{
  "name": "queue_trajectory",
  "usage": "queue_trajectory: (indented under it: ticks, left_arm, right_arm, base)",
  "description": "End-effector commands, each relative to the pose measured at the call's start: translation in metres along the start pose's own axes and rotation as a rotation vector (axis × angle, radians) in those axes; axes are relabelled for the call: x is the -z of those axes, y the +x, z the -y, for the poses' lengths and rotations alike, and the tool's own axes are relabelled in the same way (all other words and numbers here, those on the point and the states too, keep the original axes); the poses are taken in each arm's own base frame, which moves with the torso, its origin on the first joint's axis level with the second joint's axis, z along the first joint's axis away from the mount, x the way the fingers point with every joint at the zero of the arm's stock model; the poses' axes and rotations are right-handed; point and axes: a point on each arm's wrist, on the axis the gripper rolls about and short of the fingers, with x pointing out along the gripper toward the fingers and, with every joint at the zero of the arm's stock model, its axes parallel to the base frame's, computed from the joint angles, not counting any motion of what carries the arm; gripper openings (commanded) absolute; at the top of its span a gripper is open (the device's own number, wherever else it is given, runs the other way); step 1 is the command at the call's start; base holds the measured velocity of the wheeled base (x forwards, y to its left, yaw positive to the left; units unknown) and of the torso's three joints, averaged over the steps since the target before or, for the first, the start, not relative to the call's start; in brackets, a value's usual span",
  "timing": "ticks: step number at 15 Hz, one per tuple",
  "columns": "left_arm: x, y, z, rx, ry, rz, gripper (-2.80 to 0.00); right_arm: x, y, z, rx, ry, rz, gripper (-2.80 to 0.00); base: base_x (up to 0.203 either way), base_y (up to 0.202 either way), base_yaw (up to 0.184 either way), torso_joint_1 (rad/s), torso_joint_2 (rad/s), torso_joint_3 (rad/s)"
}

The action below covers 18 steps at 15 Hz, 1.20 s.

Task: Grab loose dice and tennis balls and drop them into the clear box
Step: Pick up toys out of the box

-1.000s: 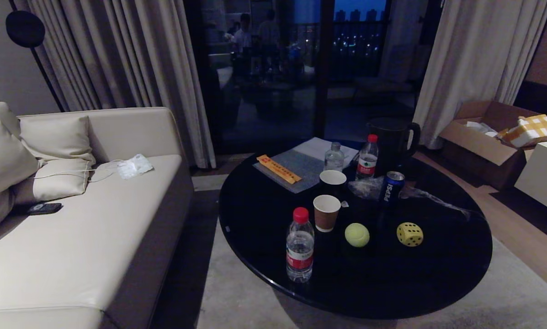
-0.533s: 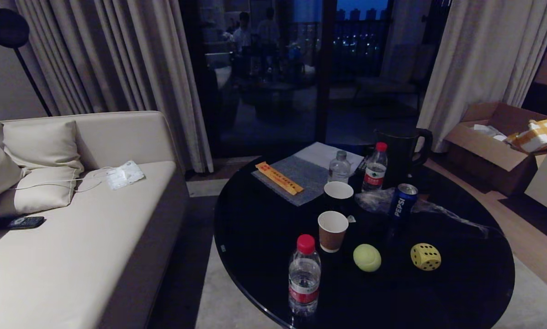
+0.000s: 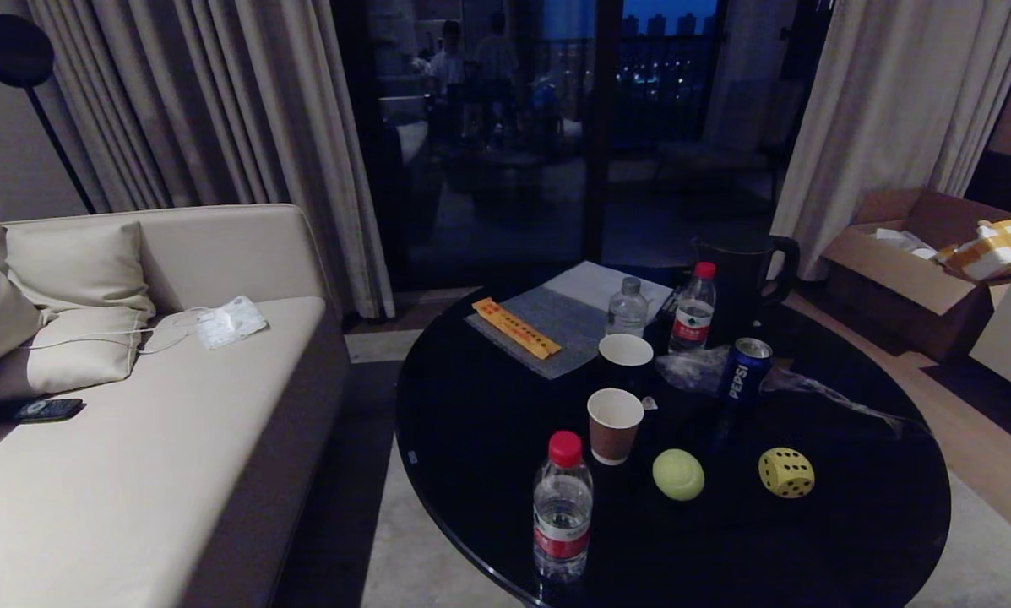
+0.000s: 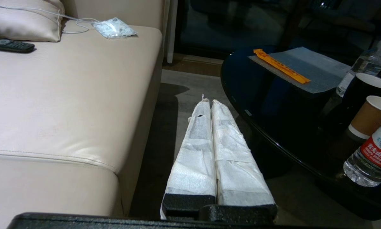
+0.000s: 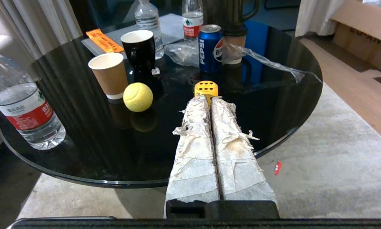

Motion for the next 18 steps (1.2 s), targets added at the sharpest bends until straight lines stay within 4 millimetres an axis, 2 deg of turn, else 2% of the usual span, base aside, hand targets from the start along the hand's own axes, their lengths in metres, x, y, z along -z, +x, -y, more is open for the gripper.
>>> queue_trajectory:
  ticks: [1, 18]
  left_arm:
    - [-0.0001, 0.0001, 0.0, -0.001, -0.004, 0.0, -2.8]
    - [-0.0001, 0.0, 0.0, -0.001, -0.004, 0.0, -2.8]
  right_arm:
    - [0.0001, 0.0001, 0.0, 0.001, 0.0, -0.002, -2.8]
    - [0.0001, 0.0001, 0.0, -0.002, -0.003, -0.002, -2.8]
  base:
    - [0.0, 0.0, 0.0, 0.002, 0.0, -0.168]
    - [0.0, 0.0, 0.0, 0.003, 0.0, -0.195]
